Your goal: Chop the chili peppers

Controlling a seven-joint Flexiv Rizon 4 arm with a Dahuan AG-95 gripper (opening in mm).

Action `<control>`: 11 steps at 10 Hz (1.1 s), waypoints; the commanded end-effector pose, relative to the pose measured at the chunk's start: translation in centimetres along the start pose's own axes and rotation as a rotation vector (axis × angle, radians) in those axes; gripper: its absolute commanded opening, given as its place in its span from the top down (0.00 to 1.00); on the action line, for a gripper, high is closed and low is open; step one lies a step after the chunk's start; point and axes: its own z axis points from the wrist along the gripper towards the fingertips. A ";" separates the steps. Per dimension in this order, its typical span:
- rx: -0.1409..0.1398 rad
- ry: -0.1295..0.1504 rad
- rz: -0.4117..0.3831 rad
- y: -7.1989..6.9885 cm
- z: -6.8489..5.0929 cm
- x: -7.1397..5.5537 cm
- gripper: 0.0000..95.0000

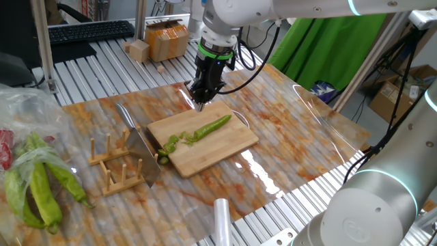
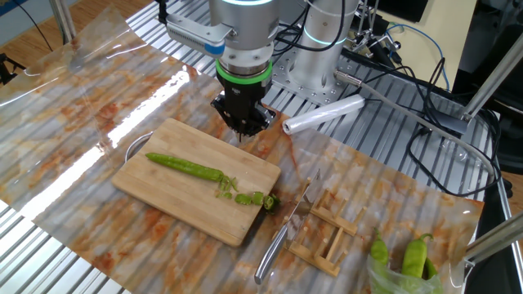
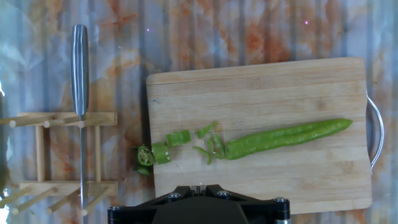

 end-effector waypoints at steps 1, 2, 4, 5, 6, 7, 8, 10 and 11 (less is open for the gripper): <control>0.001 -0.002 0.000 0.0 0.0 0.0 1.00; 0.003 -0.002 0.005 0.0 0.0 0.0 1.00; 0.004 0.000 0.020 0.0 0.0 0.0 1.00; 0.006 0.006 0.023 0.0 0.1 0.0 1.00; 0.013 0.005 0.029 0.1 0.3 -0.1 1.00; 0.011 0.003 0.047 0.2 0.5 -0.2 1.00; 0.015 0.003 0.051 0.3 0.5 -0.1 1.00; 0.009 0.000 0.055 0.7 0.5 -0.1 1.00; 0.015 0.007 0.051 1.0 0.6 0.0 1.00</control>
